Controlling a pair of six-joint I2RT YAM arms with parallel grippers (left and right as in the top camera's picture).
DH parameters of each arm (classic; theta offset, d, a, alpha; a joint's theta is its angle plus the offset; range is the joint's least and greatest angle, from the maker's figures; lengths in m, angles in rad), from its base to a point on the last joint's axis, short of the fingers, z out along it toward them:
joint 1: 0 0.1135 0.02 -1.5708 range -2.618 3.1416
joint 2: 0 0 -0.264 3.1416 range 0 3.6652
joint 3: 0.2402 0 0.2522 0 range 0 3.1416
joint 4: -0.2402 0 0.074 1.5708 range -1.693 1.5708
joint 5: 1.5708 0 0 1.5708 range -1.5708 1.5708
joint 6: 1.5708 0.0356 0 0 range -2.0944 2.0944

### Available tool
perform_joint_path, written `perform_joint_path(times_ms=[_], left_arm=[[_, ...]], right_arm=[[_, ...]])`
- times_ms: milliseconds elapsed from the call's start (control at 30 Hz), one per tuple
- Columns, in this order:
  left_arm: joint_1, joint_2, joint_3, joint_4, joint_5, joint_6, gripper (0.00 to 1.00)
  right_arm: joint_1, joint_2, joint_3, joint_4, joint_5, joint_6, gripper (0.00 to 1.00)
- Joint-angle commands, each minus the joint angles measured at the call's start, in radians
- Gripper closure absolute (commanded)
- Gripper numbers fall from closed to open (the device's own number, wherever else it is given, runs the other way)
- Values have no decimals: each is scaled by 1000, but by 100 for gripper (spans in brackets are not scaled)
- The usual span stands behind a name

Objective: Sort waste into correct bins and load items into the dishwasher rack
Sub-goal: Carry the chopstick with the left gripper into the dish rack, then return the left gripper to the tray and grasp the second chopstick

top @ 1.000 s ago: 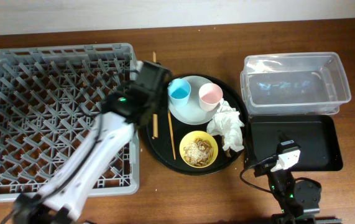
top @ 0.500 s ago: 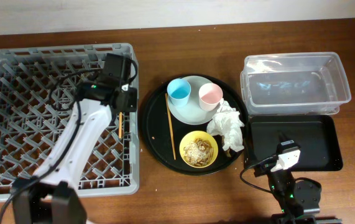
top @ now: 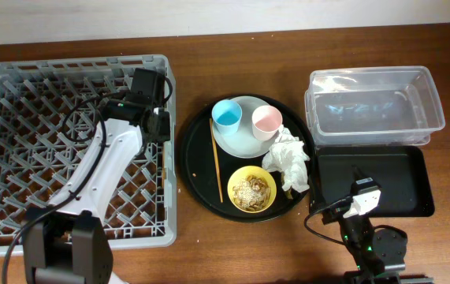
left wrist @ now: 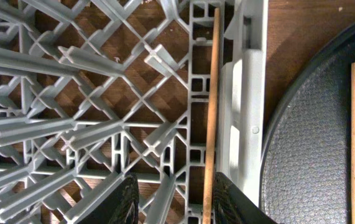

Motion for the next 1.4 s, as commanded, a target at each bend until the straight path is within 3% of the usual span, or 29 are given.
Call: perform_joint_path(times_ms=[0, 100, 133, 200, 333, 367, 400, 467, 533, 733, 833, 933, 1133, 1367], left_arm=[[0, -45, 30, -31, 72, -13, 63], [-10, -116, 36, -47, 216, -14, 63], [-15, -137, 36, -47, 261, -14, 55], [-27, -173, 36, -42, 375, -13, 1], [-42, -177, 33, -39, 563, -13, 1], [-49, -173, 26, -40, 581, -14, 9], [-63, -167, 19, -40, 579, -21, 27], [-102, -148, 9, -38, 561, -52, 50], [-137, -129, 5, -38, 507, -105, 56], [-273, -33, 4, -35, 216, -350, 61], [-311, 13, 4, -34, 144, -416, 60], [-328, 68, 4, -19, 141, -419, 61], [-329, 173, 4, 6, 145, -419, 72], [-329, 252, 3, 27, 172, -419, 73]], right_arm=[[-5, -6, -5, -6, 8, 8, 2], [-5, -6, -5, -6, 8, 8, 2], [-5, -6, -5, -6, 8, 8, 2], [-5, -6, -5, -6, 8, 8, 2], [-5, -6, -5, -6, 8, 8, 2], [-5, -6, -5, -6, 8, 8, 2], [-5, -6, -5, -6, 8, 8, 2], [-5, -6, -5, -6, 8, 8, 2], [-5, -6, -5, -6, 8, 8, 2], [-5, -6, -5, -6, 8, 8, 2], [-5, -6, -5, -6, 8, 8, 2], [-5, -6, -5, -6, 8, 8, 1], [-5, -6, -5, -6, 8, 8, 2], [-5, -6, -5, -6, 8, 8, 2]])
